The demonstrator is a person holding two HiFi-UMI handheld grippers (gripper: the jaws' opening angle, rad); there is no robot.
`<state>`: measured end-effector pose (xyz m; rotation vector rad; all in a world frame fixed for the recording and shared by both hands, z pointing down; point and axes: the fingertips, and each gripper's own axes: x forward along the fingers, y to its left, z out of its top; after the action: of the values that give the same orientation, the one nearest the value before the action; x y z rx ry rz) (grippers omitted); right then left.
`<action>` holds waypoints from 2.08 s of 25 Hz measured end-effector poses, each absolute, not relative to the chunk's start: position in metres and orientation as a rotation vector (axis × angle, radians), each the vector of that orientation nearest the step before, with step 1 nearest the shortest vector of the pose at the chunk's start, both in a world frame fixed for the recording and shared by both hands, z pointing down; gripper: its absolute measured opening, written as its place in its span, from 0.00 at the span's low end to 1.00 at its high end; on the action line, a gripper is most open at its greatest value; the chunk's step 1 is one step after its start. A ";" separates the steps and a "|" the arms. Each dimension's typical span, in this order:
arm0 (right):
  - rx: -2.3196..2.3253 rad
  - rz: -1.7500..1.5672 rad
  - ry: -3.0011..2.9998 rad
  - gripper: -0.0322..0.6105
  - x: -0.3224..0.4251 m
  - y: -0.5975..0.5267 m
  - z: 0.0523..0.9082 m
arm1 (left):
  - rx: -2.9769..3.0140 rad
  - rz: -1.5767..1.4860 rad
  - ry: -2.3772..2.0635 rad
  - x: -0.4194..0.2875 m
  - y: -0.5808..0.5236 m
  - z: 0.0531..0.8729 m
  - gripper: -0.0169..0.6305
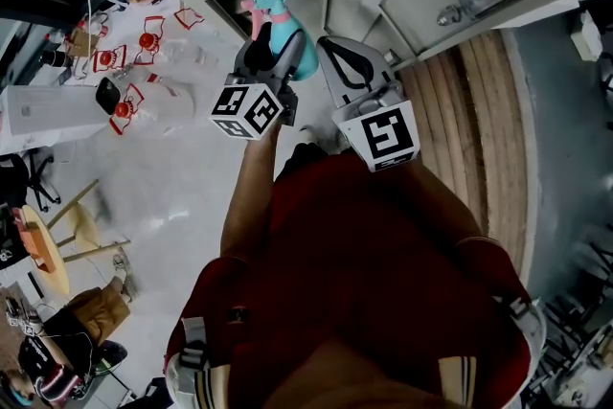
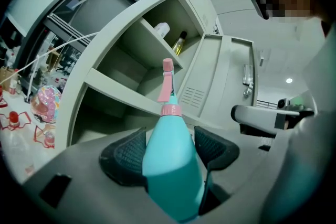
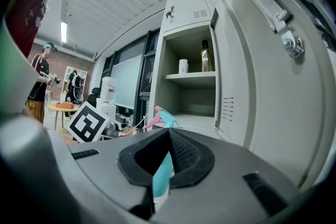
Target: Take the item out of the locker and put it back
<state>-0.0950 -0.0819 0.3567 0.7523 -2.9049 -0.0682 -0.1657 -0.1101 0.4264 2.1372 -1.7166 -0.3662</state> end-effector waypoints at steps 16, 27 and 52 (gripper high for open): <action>0.747 -0.048 -2.879 0.05 -0.097 -0.094 0.368 | 2.011 -0.434 -1.676 -0.175 -0.126 0.464 0.48; 0.737 -0.085 -2.871 0.05 -0.098 -0.102 0.374 | 1.953 -0.451 -1.664 -0.186 -0.142 0.492 0.48; 0.688 -0.148 -2.828 0.05 -0.106 -0.118 0.390 | 1.891 -0.505 -1.638 -0.206 -0.198 0.520 0.48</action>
<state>-0.1063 -0.1178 0.3898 0.6883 -2.8279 -0.1483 -0.2060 -0.1984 0.5202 1.8907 -1.6385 -0.5052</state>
